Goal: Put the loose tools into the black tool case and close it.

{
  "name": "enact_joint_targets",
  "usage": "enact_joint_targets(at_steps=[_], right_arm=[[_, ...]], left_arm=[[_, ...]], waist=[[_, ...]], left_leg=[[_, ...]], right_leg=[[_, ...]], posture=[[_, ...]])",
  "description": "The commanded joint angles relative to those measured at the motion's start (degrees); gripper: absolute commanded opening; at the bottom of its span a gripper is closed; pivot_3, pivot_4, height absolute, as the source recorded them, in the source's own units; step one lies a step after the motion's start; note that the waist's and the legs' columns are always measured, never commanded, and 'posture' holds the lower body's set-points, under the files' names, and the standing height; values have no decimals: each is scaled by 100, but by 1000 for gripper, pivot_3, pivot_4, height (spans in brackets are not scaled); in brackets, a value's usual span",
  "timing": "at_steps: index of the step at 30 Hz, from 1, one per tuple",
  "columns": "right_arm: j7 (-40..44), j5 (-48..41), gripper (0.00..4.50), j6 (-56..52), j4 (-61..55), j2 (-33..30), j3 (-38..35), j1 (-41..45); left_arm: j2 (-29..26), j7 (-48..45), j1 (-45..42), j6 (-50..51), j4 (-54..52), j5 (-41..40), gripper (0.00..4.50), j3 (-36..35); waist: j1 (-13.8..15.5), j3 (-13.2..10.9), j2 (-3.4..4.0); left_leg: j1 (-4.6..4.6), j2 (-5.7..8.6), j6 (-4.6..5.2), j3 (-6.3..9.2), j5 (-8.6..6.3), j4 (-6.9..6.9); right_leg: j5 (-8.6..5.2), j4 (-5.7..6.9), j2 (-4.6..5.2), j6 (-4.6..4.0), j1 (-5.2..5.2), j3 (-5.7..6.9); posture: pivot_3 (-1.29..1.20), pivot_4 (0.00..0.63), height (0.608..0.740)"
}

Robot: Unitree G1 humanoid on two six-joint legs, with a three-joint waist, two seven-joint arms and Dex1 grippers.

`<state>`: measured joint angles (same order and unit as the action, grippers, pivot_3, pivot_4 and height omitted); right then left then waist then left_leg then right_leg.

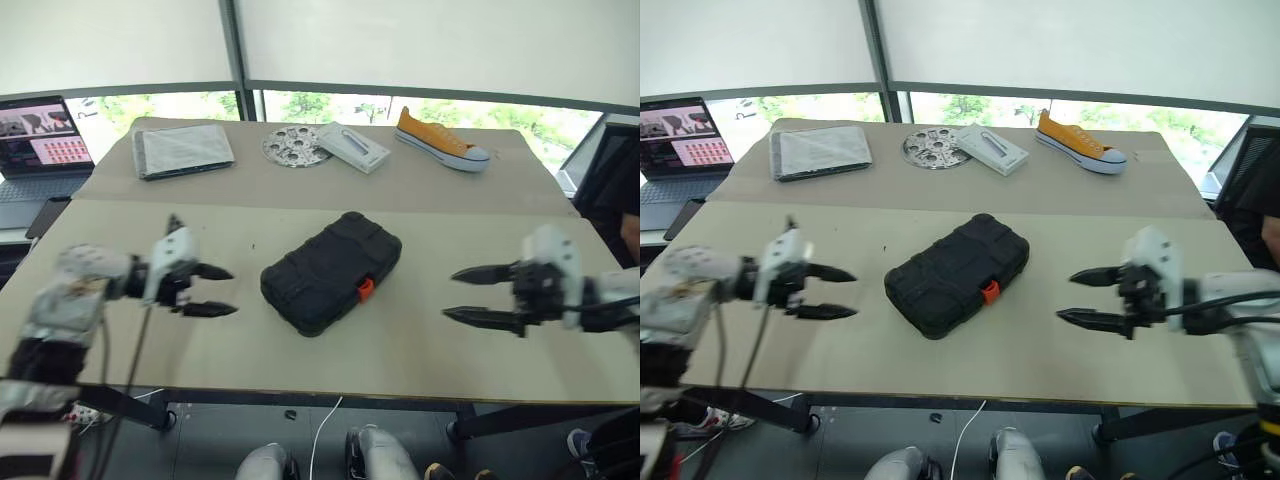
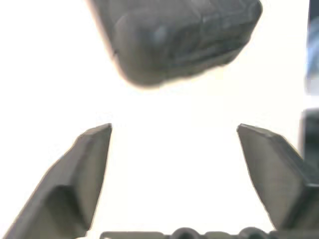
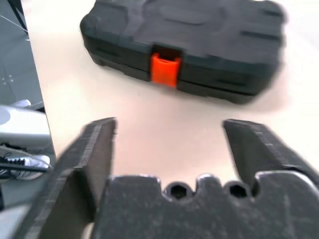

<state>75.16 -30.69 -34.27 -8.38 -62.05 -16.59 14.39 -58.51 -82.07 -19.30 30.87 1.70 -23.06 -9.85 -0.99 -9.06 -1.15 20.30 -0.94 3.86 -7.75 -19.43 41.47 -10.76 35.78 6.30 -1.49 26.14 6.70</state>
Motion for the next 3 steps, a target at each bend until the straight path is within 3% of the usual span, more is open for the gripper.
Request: enact_joint_targets(at_steps=[1,3], right_arm=[[465,-184,4480,212,701,-232,-242,298],[611,-249,4480,158,895,-267,-215,418]], left_arm=[[-224,313,349,775,-622,-704,4199,-1176],[-218,489,534,856,-653,-793,4199,-1478]], waist=[[91,-13,10],[135,-16,16]], left_leg=[[0,4,0,2,0,0],[3,12,0,6,-1,-1]], right_leg=[[0,-1,7,0,-1,0],[-1,-1,16,1,0,2]], posture=[[0,150,733],[0,150,733]])
